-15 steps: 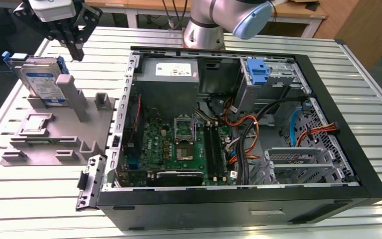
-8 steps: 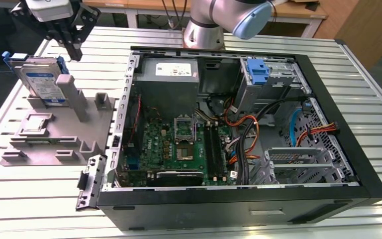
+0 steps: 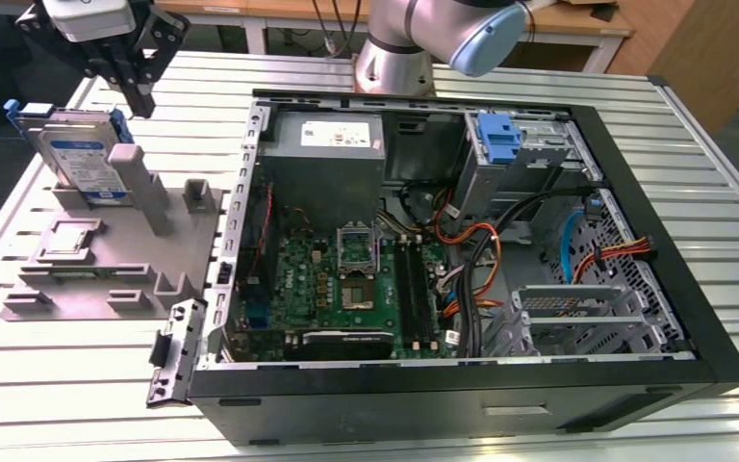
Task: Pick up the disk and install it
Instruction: 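Reach for the disk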
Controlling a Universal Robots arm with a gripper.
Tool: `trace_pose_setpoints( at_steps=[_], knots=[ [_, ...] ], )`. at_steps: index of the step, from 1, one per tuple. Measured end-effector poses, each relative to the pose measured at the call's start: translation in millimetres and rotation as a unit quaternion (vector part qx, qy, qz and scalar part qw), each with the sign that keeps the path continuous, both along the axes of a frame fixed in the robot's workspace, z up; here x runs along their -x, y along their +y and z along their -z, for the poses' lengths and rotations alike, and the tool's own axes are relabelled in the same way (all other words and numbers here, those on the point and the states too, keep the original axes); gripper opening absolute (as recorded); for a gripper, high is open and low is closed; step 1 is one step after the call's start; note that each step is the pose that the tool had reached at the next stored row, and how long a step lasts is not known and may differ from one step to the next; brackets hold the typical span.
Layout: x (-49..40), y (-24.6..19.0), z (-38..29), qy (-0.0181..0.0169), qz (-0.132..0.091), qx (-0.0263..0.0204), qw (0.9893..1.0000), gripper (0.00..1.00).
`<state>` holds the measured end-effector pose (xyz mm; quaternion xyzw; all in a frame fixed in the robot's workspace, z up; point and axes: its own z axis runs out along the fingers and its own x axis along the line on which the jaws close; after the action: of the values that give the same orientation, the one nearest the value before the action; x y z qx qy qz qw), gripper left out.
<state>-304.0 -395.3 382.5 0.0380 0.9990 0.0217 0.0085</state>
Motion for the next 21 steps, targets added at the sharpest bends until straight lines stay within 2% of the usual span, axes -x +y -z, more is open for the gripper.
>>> trace_pose_setpoints(
  at_steps=[11,15,21],
  knots=[
    [1.4,0.0,0.2,0.0,0.0,0.0,1.0,0.1],
    [5.2,0.6,0.2,0.0,0.0,0.0,1.0,0.1],
    [21.2,10.0,0.5,0.0,0.0,0.0,1.0,0.1]
  ],
)
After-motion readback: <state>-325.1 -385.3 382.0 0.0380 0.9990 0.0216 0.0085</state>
